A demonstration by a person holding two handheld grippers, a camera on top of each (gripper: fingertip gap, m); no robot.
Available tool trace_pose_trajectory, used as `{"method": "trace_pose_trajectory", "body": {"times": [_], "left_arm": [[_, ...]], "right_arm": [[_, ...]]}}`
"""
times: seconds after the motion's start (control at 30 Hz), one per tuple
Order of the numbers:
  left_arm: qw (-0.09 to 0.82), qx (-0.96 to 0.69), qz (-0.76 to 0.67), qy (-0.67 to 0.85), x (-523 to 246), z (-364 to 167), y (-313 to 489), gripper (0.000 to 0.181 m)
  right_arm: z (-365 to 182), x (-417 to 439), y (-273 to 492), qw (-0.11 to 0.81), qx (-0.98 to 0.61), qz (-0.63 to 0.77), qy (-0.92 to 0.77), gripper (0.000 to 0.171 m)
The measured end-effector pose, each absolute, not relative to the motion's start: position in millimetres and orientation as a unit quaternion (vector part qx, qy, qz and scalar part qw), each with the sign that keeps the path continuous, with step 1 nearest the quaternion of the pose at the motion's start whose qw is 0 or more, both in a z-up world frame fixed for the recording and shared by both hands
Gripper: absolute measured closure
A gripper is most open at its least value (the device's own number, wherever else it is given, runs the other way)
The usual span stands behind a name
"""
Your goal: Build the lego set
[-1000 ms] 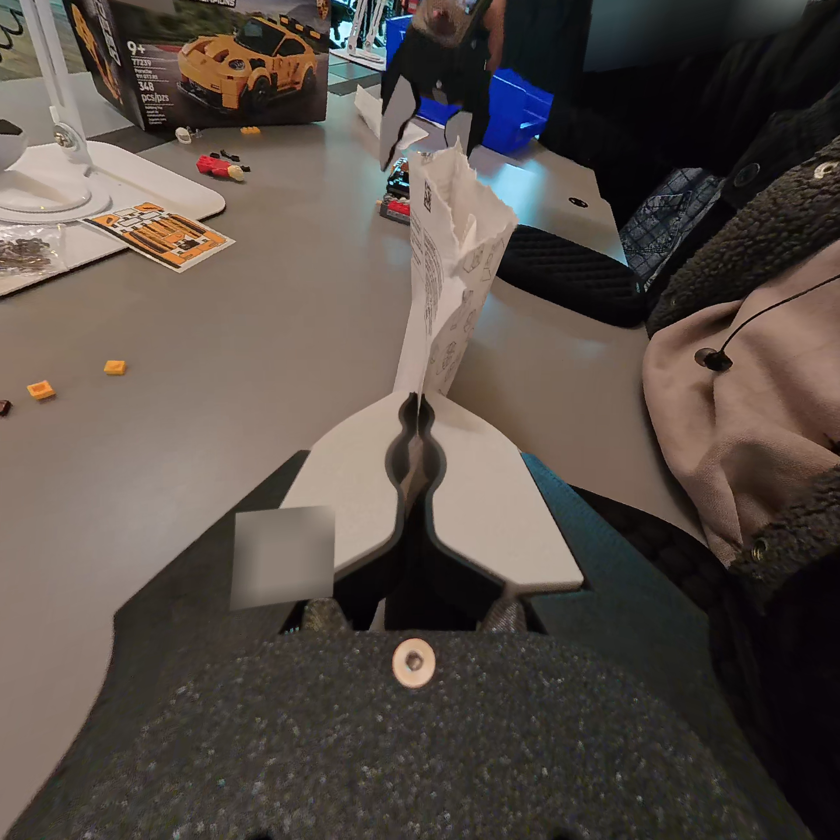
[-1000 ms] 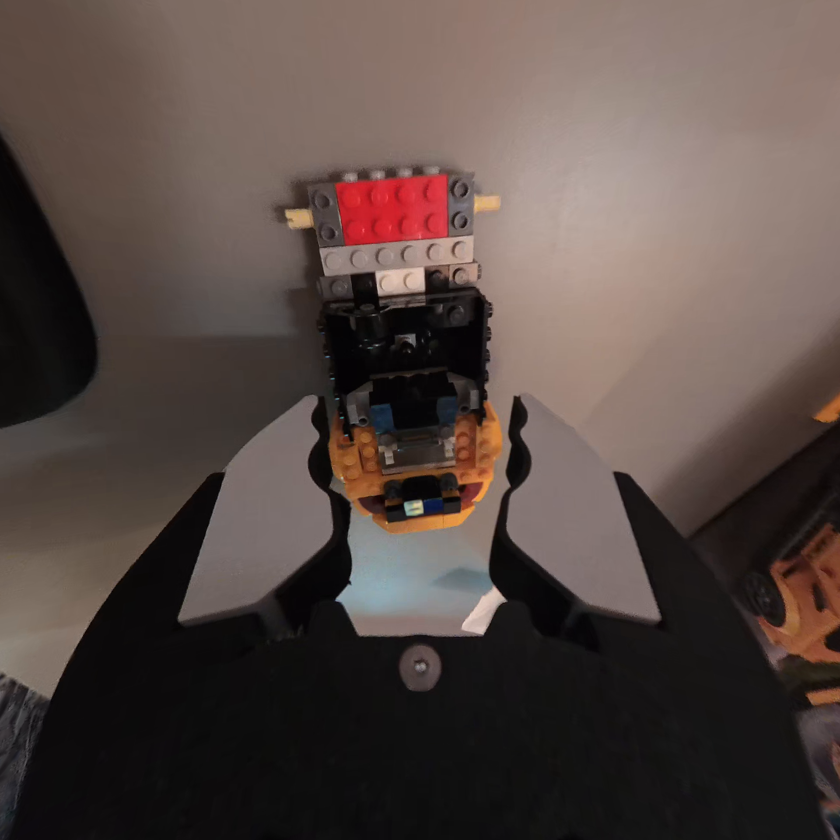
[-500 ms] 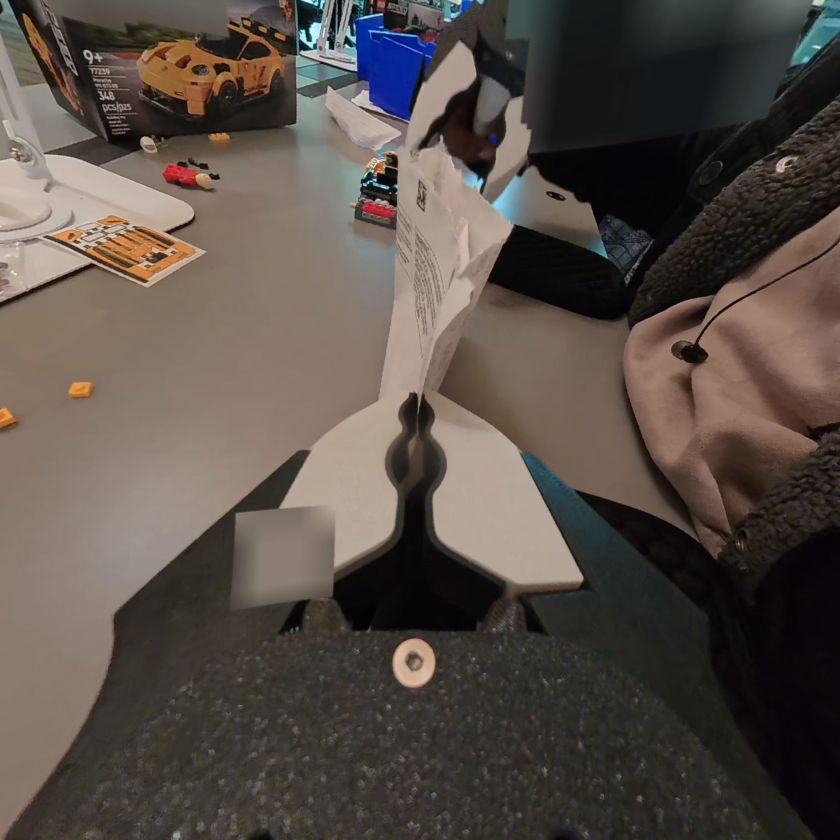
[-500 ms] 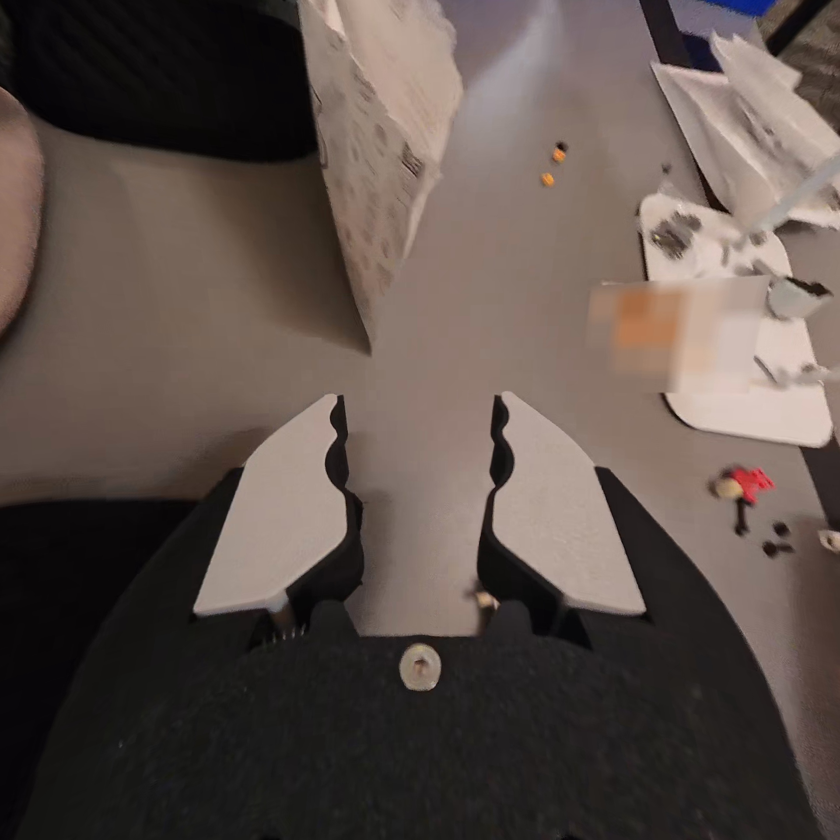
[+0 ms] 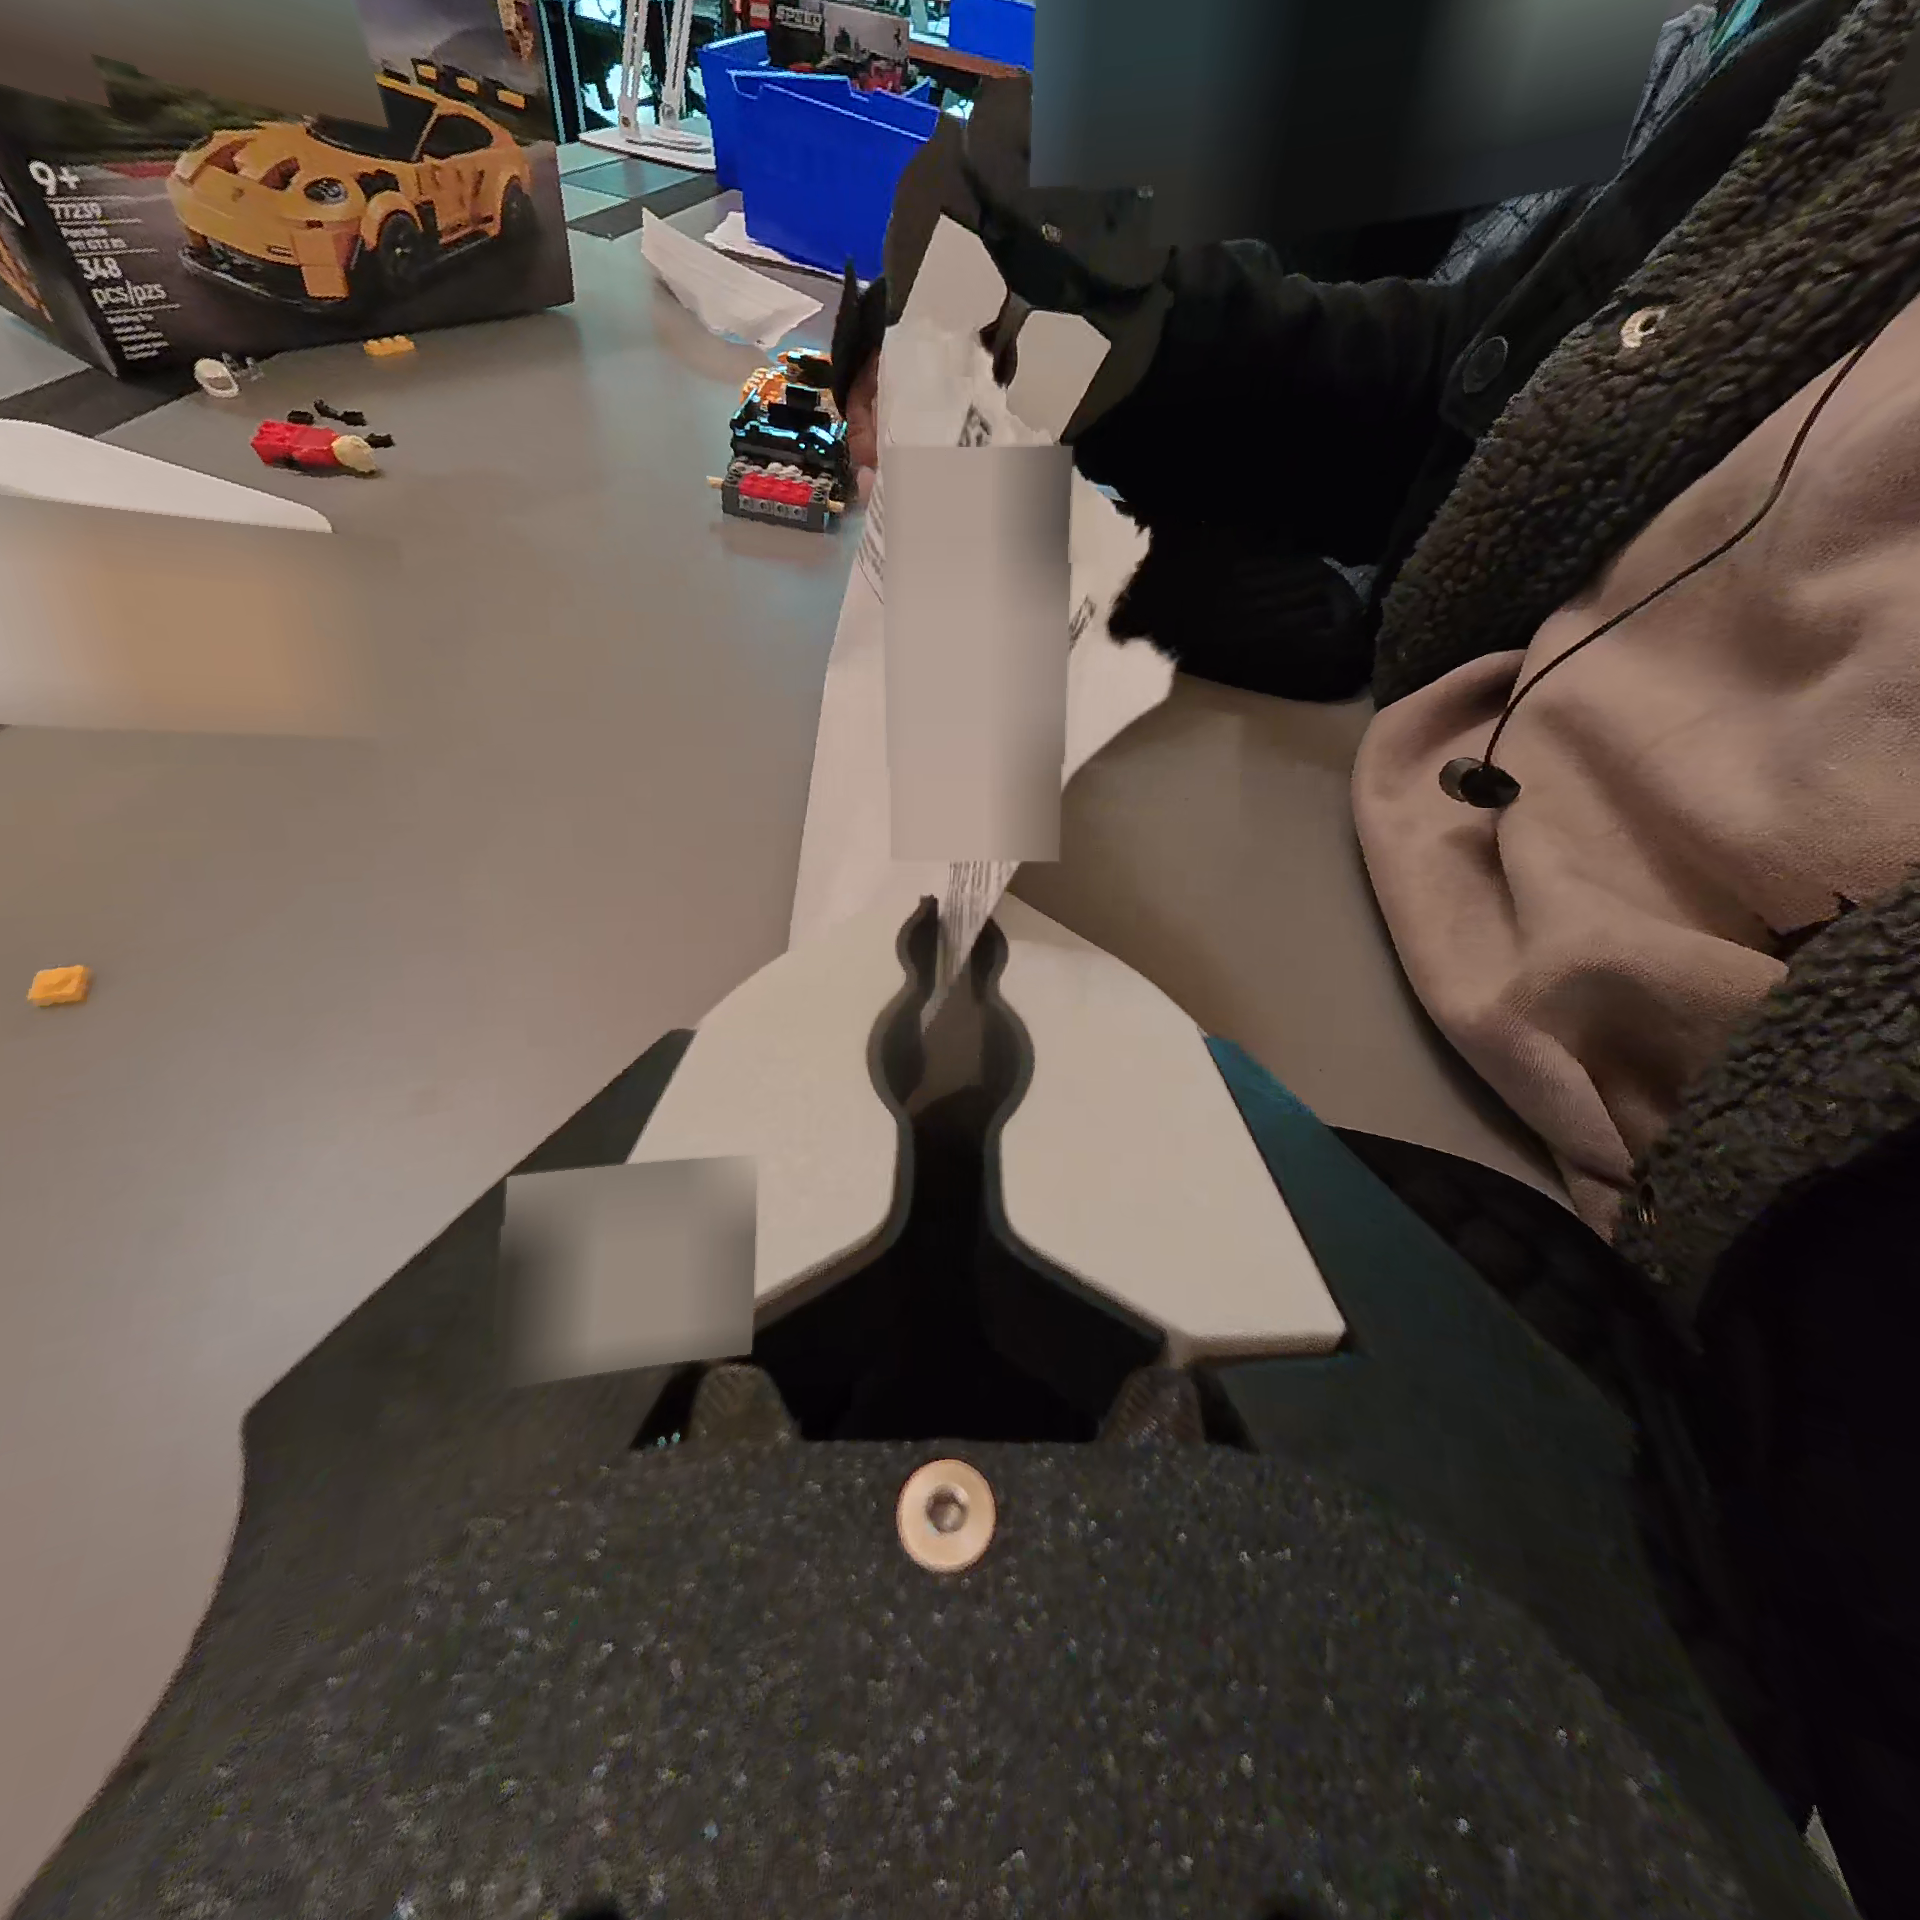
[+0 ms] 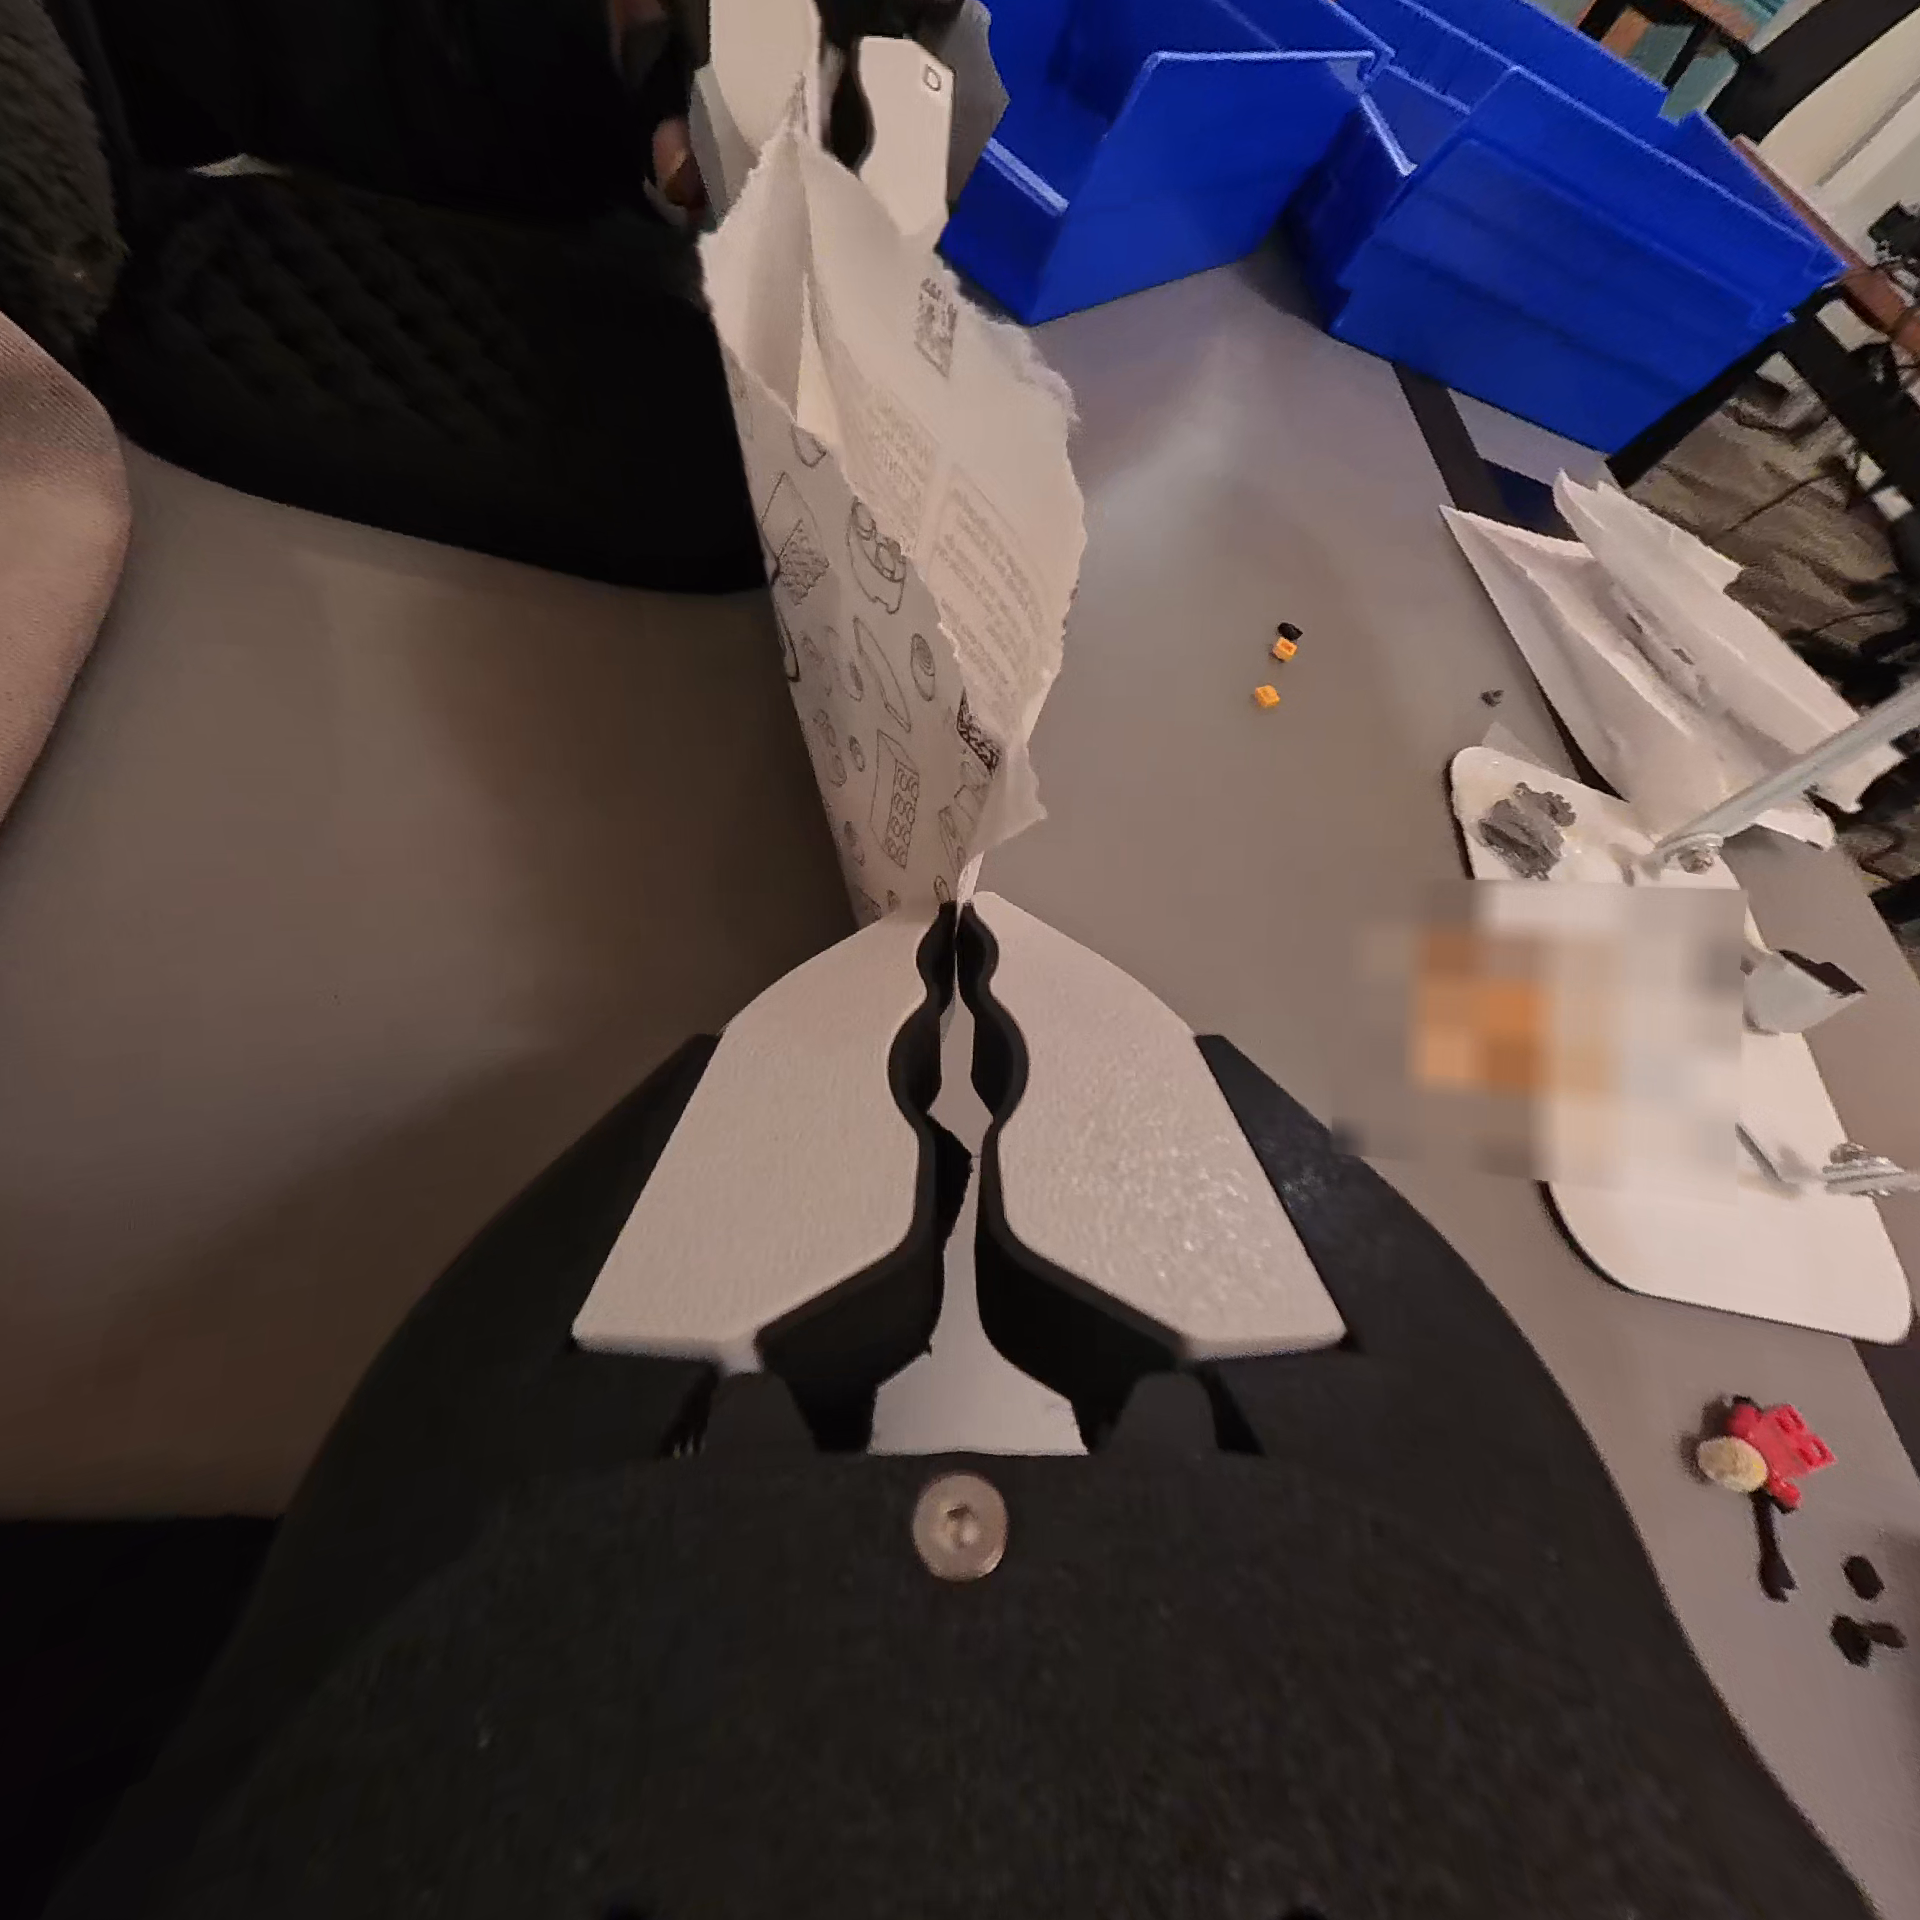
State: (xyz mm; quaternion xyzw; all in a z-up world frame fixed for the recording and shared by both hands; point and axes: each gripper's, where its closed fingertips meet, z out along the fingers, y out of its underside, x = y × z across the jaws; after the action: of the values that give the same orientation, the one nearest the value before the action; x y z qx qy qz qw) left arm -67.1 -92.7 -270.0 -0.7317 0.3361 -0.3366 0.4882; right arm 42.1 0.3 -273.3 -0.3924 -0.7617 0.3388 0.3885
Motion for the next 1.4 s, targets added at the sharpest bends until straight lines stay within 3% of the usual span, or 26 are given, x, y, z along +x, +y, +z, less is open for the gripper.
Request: {"method": "trace_pose_trajectory", "body": {"times": [0.03,0.57,0.83,1.0,1.2,1.23,1.27,1.4], "left_arm": [[0.489,-0.733,-0.334,0.336,-67,-271,-92,0.175],[0.515,-0.759,-0.276,0.289,-81,-272,-71,0.176],[0.542,-0.824,-0.066,0.152,-175,-244,-74,0.174],[0.419,-0.892,0.15,0.082,-283,-239,-146,0.159],[0.174,-0.962,0.183,0.107,-333,-308,-191,0.136],[0.152,-0.962,0.192,0.119,-337,-315,-189,0.138],[0.134,-0.962,0.196,0.132,-338,-320,-187,0.152],[0.155,-0.96,0.161,0.169,-313,-322,-163,0.153]], "right_arm": [[-273,44,4,0.395,-0.397,0.336,-0.757,0.171],[-275,59,58,0.344,-0.564,0.364,-0.657,0.171],[-275,62,72,0.362,-0.577,0.342,-0.647,0.171],[-274,66,79,0.365,-0.586,0.345,-0.637,0.171],[-275,66,81,0.362,-0.591,0.34,-0.636,0.171],[-275,67,80,0.362,-0.59,0.338,-0.638,0.171],[-274,67,80,0.363,-0.589,0.336,-0.639,0.171],[-272,71,79,0.366,-0.59,0.336,-0.637,0.171]]}}
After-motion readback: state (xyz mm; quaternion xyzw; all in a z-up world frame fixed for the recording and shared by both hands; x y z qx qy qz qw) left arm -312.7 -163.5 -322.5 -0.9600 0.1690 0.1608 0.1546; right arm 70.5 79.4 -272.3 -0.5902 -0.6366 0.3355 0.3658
